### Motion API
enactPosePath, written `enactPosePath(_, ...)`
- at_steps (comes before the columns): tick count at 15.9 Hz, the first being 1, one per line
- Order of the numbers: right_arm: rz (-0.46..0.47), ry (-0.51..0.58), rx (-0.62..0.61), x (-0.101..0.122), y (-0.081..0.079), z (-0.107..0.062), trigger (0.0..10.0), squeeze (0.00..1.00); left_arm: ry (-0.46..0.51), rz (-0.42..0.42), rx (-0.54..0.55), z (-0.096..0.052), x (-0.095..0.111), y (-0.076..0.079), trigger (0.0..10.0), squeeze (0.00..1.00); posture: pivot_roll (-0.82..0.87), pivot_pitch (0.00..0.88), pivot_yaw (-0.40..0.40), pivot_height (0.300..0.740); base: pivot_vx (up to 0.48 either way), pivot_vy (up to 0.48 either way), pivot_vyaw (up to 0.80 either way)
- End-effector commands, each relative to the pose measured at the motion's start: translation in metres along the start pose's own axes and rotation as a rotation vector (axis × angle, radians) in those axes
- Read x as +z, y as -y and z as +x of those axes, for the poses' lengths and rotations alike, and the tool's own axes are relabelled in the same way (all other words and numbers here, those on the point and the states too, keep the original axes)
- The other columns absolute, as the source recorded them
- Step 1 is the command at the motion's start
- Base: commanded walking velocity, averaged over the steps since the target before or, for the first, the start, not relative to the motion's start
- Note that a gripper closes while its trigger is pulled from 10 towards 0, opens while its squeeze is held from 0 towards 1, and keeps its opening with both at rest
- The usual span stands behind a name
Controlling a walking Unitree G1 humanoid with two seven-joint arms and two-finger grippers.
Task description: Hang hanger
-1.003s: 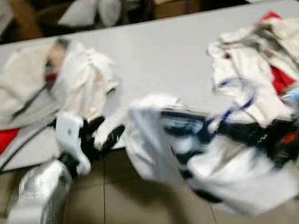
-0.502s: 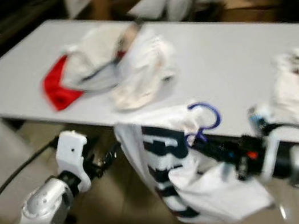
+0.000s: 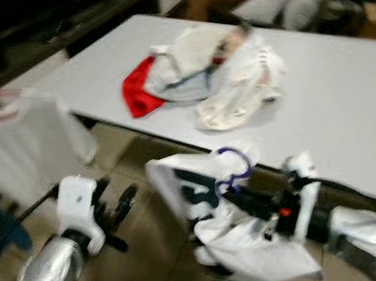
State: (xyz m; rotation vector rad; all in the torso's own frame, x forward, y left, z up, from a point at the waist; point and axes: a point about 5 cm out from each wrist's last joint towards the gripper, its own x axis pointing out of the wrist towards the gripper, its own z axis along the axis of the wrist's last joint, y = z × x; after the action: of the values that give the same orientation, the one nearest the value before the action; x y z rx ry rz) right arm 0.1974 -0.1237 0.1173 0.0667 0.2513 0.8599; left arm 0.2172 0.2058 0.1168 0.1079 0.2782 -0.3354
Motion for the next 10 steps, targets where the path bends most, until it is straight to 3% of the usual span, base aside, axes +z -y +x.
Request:
enactPosePath(1, -0.016, 0.001, -0.056, 0.000, 0.011, 0.002, 10.0, 0.00, 0.039, 0.008, 0.019, -0.003, 0.010, 0.004, 10.0, 0.00, 0.09, 0.017, -0.043, 0.740, 0.000, 0.000, 0.80)
enactPosePath(3, -0.025, 0.008, -0.092, 0.002, 0.022, 0.003, 10.0, 0.00, 0.040, -0.013, 0.011, -0.002, 0.007, 0.006, 10.0, 0.00, 0.06, 0.000, -0.028, 0.740, 0.000, 0.000, 0.80)
enactPosePath(6, -0.020, -0.002, -0.147, -0.001, 0.040, -0.008, 10.0, 0.00, 0.037, 0.019, -0.018, 0.016, 0.001, 0.021, 10.0, 0.00, 0.00, 0.000, -0.022, 0.740, 0.000, 0.000, 0.80)
enactPosePath(10, 0.052, -0.006, -0.237, -0.015, 0.040, -0.013, 10.0, 0.00, 0.066, 0.011, -0.081, 0.036, 0.007, 0.038, 10.0, 0.00, -0.06, 0.000, 0.043, 0.740, 0.000, 0.000, 0.80)
